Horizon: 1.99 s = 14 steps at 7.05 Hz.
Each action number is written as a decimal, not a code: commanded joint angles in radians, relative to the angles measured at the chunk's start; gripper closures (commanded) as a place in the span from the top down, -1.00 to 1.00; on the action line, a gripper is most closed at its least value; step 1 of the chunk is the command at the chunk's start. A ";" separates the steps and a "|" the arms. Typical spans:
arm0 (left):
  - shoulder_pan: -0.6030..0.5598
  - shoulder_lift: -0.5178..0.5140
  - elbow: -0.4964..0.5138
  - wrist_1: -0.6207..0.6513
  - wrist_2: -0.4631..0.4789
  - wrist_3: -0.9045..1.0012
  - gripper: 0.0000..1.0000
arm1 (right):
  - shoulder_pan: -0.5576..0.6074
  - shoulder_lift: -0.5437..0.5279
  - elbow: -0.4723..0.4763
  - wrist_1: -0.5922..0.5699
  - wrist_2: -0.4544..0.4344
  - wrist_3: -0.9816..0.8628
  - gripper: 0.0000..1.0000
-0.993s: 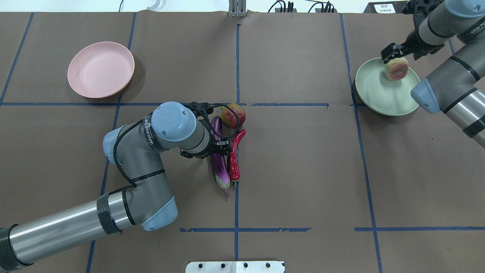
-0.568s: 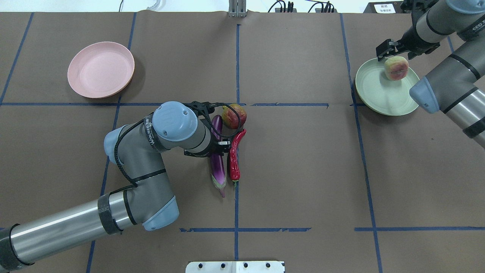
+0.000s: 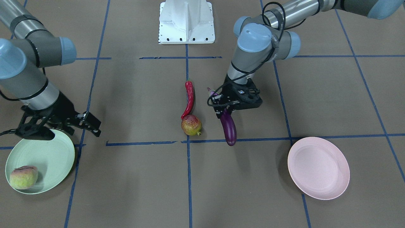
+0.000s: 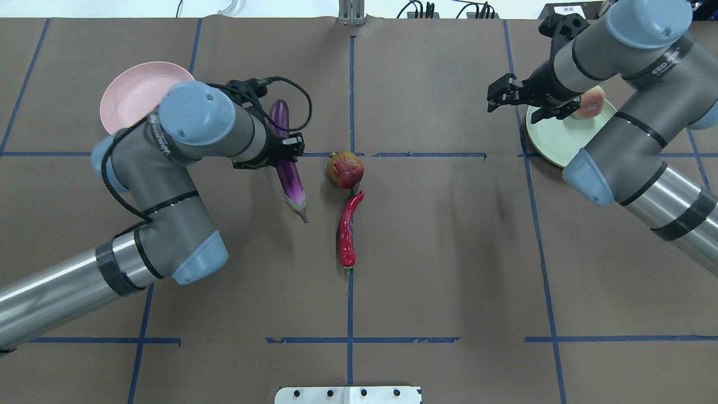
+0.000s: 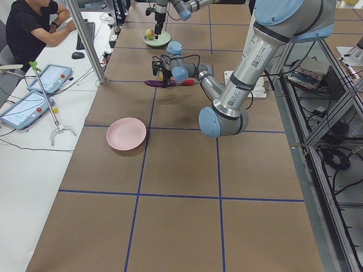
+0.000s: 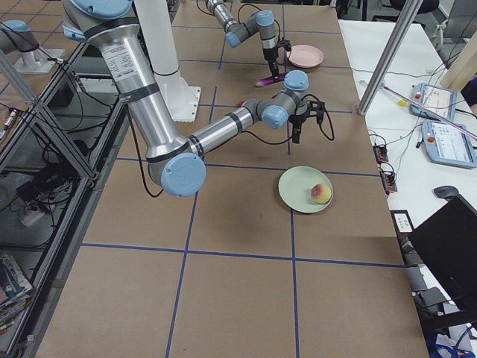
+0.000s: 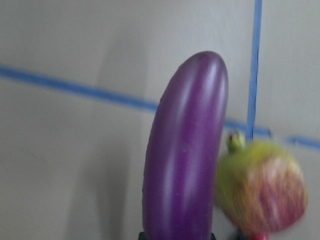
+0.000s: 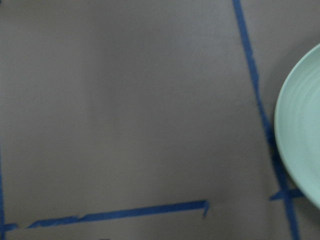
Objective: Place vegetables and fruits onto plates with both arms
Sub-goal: 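Carry the eggplant to the pink plate while the right gripper reaches for the pomegranate, then lower the eggplant onto the pink plate while the right gripper grasps the pomegranate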
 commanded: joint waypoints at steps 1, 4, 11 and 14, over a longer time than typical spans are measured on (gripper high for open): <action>-0.171 0.038 0.090 0.004 -0.007 0.137 -1.00 | -0.174 0.071 0.051 -0.012 -0.139 0.302 1.00; -0.325 0.012 0.365 0.000 -0.007 0.407 -1.00 | -0.261 0.222 -0.037 -0.086 -0.158 0.676 1.00; -0.333 -0.005 0.435 -0.042 -0.032 0.506 1.00 | -0.310 0.517 -0.341 -0.277 -0.258 0.812 1.00; -0.323 0.012 0.350 -0.031 -0.112 0.437 1.00 | -0.319 0.545 -0.440 -0.184 -0.270 0.812 1.00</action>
